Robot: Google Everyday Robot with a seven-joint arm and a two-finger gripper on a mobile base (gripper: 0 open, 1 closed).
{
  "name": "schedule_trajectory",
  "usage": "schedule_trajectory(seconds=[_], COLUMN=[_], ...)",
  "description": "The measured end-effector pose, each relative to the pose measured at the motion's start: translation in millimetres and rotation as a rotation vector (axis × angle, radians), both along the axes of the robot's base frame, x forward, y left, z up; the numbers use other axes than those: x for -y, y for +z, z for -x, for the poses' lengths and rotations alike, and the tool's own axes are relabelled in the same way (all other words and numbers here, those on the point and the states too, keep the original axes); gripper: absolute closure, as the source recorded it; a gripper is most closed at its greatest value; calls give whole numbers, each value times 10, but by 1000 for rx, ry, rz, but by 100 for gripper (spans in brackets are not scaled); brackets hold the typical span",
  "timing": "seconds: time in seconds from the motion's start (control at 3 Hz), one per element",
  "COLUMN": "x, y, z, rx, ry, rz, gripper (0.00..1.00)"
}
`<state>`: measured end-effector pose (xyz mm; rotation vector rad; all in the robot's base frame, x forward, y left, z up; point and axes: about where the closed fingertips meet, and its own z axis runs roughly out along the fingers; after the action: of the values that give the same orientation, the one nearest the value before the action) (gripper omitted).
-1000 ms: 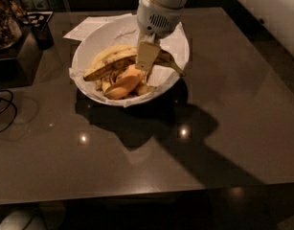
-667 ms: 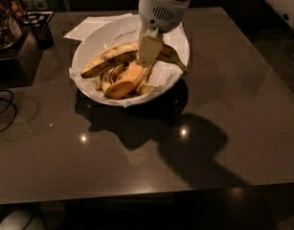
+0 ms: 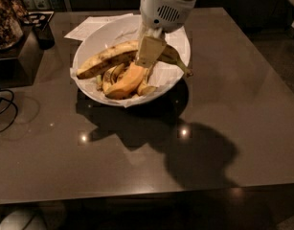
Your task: Pick banana from white bowl
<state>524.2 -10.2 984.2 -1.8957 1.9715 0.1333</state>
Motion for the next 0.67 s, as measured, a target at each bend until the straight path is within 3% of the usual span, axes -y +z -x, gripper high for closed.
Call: schedule_trajectory(seconds=[0.33,0.67], x=[10,72], y=[116,295], z=[178,437], rx=[-36,-64], ry=[-19,-76], rz=[11,14], gripper=[100,100])
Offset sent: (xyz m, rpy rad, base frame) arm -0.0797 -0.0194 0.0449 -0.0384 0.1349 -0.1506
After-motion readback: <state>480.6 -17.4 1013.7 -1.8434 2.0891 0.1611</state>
